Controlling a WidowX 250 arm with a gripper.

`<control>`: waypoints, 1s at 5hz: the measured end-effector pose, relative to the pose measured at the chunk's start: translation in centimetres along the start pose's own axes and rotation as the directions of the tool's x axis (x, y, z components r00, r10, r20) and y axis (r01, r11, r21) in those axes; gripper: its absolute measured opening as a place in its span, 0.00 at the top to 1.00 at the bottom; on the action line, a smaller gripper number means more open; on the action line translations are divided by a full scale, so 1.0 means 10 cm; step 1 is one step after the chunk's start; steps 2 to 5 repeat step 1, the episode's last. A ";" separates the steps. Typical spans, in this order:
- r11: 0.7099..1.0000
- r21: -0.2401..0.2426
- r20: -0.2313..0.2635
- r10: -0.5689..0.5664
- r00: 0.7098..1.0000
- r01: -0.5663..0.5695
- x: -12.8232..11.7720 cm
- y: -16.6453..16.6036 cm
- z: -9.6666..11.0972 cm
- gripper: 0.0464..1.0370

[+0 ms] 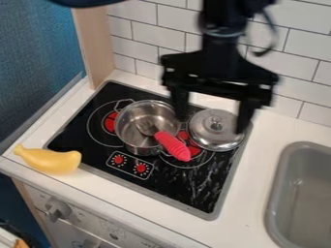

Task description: Move the fork and put it inside the pot

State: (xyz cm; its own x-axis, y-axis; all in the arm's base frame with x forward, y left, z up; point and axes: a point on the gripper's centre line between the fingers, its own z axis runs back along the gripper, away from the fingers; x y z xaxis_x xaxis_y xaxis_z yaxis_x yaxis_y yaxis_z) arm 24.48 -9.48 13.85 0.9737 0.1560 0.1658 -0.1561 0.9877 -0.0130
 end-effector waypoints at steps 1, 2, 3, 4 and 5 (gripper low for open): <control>0.999 -0.031 0.028 -0.037 0.999 0.038 -0.15 -0.12 0.25 0.04; 0.999 -0.031 0.028 -0.037 0.999 0.038 -0.15 -0.12 0.25 0.04; 0.999 -0.031 0.028 -0.037 0.999 0.038 -0.15 -0.12 0.25 0.04; 0.999 -0.031 0.028 -0.037 0.999 0.038 -0.15 -0.12 0.25 0.04; 0.999 -0.031 0.028 -0.037 0.999 0.038 -0.15 -0.12 0.25 0.04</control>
